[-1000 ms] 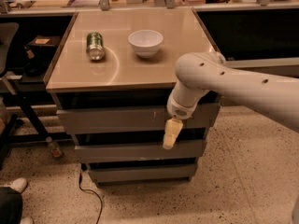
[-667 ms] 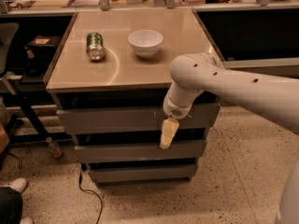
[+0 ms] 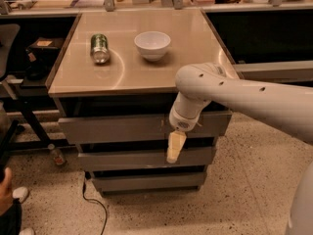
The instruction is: Open top drawer
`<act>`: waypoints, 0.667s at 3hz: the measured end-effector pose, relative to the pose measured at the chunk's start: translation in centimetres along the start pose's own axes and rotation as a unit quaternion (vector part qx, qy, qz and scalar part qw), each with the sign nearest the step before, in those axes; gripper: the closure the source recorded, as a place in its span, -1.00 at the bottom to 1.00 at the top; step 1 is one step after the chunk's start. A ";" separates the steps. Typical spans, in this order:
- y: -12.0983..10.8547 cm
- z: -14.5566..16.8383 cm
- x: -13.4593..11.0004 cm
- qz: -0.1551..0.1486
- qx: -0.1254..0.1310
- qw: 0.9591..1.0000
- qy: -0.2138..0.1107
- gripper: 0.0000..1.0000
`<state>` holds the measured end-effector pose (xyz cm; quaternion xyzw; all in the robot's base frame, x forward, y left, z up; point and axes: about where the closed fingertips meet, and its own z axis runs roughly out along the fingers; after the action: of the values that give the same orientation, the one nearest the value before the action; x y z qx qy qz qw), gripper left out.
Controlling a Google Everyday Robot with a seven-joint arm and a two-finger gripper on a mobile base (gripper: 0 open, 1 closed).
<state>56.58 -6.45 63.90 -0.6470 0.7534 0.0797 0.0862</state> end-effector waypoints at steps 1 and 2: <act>0.0 -0.1 0.0 0.000 0.000 1.000 0.000 -1.00; 1.0 0.0 0.8 0.006 -0.010 1.000 0.006 -1.00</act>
Offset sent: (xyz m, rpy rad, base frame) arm -0.1943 -0.1055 -0.0378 -0.1407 0.3500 -0.1154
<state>55.47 -7.07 63.76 -0.6435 0.7572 0.0835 0.0747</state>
